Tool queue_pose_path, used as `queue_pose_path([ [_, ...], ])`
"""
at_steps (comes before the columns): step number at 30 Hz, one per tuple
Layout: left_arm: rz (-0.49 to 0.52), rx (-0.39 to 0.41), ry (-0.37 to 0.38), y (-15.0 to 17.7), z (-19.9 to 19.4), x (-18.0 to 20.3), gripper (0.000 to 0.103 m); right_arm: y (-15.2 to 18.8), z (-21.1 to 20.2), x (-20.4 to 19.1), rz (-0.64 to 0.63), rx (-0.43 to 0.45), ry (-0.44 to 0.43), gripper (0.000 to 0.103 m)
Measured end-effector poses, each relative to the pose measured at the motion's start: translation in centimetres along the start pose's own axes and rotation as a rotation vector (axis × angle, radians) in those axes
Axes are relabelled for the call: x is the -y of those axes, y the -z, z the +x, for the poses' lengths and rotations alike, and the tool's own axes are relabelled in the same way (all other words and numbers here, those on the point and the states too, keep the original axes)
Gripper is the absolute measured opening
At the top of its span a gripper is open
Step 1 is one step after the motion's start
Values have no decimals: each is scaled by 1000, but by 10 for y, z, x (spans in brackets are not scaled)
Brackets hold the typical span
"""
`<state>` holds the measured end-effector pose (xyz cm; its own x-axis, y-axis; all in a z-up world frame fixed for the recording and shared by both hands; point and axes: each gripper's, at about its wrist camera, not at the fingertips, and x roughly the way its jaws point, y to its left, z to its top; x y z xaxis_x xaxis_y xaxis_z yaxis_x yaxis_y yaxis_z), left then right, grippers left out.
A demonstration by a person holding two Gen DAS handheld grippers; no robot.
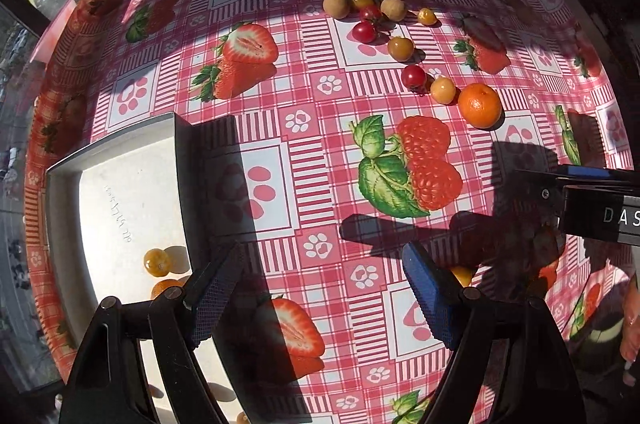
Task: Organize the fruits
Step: 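Move both open grippers back toward the remaining fruit on the tablecloth, then grasp a tangerine with the right gripper while the left gripper grasps a red cherry tomato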
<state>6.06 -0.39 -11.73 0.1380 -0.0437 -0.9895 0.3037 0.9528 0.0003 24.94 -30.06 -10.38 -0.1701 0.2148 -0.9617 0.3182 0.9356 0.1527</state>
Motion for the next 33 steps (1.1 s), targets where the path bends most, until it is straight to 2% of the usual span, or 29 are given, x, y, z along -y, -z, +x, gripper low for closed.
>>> queue_pose_path([
  [11,97,-26,28,36,20,30,82,-25,9,-14,-118,18,-9,88],
  [17,107,-20,44,34,30,40,82,-34,19,-24,-145,22,-2,88],
  [22,87,19,62,19,29,48,82,-43,28,-38,-175,39,11,86],
  [25,68,25,63,11,28,48,82,-50,33,-45,-182,44,16,79],
  [28,57,22,78,6,26,49,73,-57,41,-51,-179,35,11,63],
  [32,64,20,74,2,20,50,73,-61,42,-55,-186,58,26,42],
  [33,66,19,76,3,20,51,73,-63,43,-55,-185,58,21,42],
])
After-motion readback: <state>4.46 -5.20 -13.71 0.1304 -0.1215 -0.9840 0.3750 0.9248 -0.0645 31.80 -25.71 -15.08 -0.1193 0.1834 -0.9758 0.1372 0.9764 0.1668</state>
